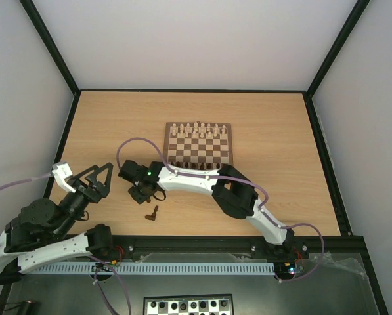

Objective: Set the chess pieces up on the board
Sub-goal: Pick up the chess piece at the center of the board.

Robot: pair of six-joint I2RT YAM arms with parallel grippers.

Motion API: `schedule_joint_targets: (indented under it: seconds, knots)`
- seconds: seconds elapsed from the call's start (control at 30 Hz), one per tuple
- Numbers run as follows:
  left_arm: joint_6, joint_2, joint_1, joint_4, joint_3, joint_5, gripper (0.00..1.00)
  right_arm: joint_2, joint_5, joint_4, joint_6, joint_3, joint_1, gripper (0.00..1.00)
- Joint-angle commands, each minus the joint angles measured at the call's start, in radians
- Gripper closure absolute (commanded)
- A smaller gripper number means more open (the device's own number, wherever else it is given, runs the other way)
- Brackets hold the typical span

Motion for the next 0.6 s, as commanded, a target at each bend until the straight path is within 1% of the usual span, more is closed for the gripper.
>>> schedule_joint_targets:
  seconds: [0.0, 0.2, 0.43, 0.5, 0.57]
  knots:
    - [0.02, -0.011, 0.007, -0.016, 0.016, 0.001, 0.0, 0.025, 0.024, -0.083, -0.011, 0.048, 0.008, 0.63]
    - [0.02, -0.013, 0.007, -0.018, 0.014, 0.0, 0.0, 0.036, 0.021, -0.086, -0.013, 0.058, 0.009, 0.68]
    - [0.02, -0.013, 0.007, -0.019, 0.013, -0.005, 0.01, 0.056, 0.013, -0.099, -0.017, 0.076, 0.009, 0.7]
    - [0.021, -0.012, 0.007, -0.019, 0.011, -0.007, 0.0, 0.057, 0.013, -0.098, -0.019, 0.077, 0.009, 0.76]
    - [0.021, -0.013, 0.007, -0.019, 0.01, -0.007, 0.01, 0.059, 0.01, -0.099, -0.019, 0.079, 0.009, 0.78]
